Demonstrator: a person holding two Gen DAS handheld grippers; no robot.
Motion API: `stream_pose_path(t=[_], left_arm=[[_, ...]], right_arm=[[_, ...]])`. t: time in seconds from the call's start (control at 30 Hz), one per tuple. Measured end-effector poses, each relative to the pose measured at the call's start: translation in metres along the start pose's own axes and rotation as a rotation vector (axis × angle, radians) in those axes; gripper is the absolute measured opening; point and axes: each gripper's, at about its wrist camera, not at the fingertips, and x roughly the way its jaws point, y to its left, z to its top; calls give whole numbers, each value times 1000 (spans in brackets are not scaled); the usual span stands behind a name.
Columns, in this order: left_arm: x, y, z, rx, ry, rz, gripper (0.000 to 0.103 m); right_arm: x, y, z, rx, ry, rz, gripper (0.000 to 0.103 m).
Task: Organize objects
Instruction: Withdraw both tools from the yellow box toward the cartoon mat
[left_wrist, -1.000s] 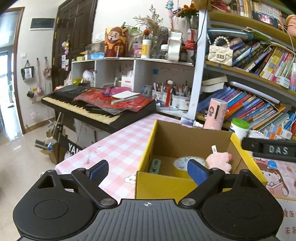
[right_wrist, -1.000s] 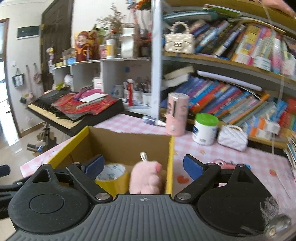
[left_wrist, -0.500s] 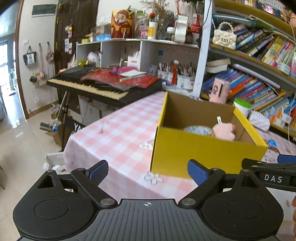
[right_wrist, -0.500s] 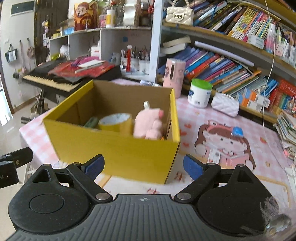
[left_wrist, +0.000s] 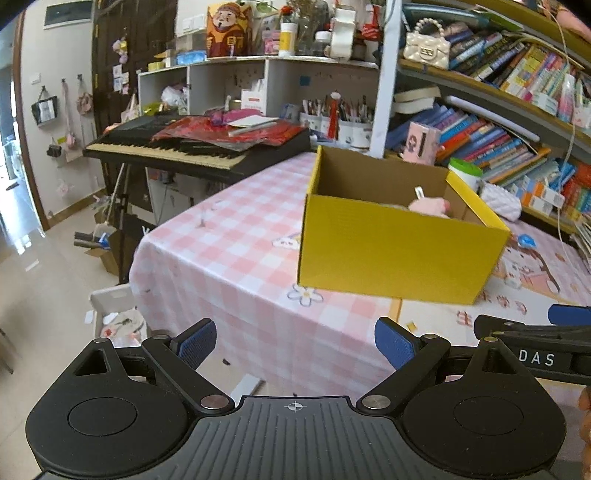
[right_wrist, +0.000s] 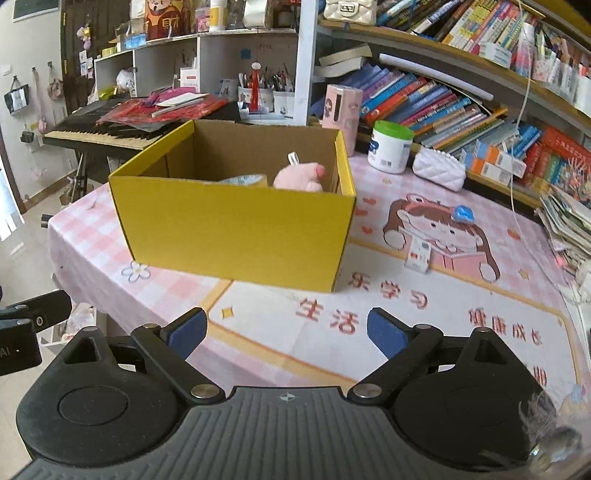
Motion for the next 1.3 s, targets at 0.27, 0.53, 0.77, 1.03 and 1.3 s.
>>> stream_pose_path(t=[0.27,0.53,0.77,1.03,1.3], left_arm=[[-11,-4,-13,36,24,-36,95],[-14,-15,-23,74,59,-96,95],[-13,-32,-28,108,80,-158,95],[-8,-61,-26,174,89,-246,95],[-1,-91,-23,228,89,-322,95]], right_arm=[[-17,-3,-18,29,9,-26,94],[-30,-11,-30,52,13,-64,94],[-40,-27,-39,84,19,-119,94],[-49,-55,-48,149,26,-204,94],[-56,-82,-53,202,23,-277,94]])
